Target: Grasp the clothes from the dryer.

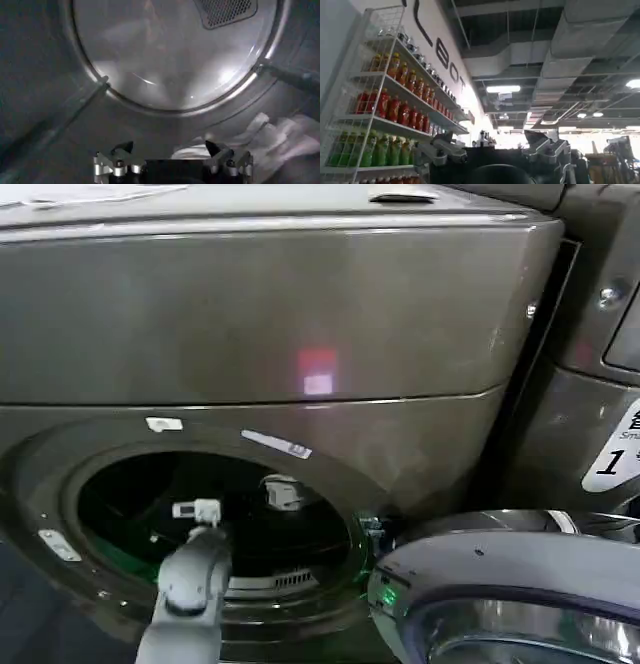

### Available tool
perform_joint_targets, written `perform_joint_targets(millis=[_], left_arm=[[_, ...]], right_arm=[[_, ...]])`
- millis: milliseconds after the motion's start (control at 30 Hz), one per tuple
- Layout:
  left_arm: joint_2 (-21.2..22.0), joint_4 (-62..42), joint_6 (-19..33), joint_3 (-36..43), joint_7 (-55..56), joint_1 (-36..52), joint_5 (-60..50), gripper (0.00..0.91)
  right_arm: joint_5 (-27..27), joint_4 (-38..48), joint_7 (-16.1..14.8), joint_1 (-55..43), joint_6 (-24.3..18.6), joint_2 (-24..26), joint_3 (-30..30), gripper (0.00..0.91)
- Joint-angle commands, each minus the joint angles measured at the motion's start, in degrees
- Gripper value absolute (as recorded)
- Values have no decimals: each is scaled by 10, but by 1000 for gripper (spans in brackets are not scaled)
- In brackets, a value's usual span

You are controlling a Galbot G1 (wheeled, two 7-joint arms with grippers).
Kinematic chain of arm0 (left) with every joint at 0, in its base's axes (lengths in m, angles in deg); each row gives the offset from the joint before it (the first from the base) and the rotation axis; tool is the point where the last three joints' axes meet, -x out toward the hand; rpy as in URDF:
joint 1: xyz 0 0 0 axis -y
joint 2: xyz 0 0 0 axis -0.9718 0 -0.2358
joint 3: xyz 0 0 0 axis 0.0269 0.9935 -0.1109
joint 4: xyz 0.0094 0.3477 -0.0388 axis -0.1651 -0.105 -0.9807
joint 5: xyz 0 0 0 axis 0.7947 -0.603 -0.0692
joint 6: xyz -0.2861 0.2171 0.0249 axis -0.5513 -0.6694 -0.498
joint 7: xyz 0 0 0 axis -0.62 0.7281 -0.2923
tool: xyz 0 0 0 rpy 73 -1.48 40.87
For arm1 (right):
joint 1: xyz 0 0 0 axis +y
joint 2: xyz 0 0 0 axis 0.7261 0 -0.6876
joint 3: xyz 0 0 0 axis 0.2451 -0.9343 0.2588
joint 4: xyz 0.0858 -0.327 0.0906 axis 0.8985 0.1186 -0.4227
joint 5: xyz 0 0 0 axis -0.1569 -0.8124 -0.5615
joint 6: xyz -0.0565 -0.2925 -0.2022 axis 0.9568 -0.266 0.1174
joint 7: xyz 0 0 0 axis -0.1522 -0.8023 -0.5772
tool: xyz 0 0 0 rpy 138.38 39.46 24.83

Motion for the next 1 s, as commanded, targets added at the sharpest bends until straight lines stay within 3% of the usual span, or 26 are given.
perform_joint_targets(millis=[33,233,367,500,533,633,800,1000], left_arm=[[0,-137,30,-2,-8,92,-13,907],[1,-179,49,-1,-39,123,-52,907],[-7,-194,77,-2,-185,137,-210,907],[-17,-168,158,3,-412,136,-413,907],[-18,-163,199,2,-461,134,-459,907],[-21,-170,304,4,-518,141,-541,907],[-20,-208,415,7,-569,171,-643,907],[-20,-271,422,2,-612,222,-592,907]], right_arm=[[0,1,0,1,0,1,0,907],[-1,1,0,-3,-1,-1,-4,907],[-1,4,0,-2,-2,1,-4,907],[-2,0,0,-4,-2,1,-9,907],[-2,-1,0,-5,-1,1,-10,907],[-2,-1,-1,-2,-2,1,-11,907],[-3,5,-3,4,-9,-2,-13,907],[-3,1,-3,2,-8,-1,-16,907]])
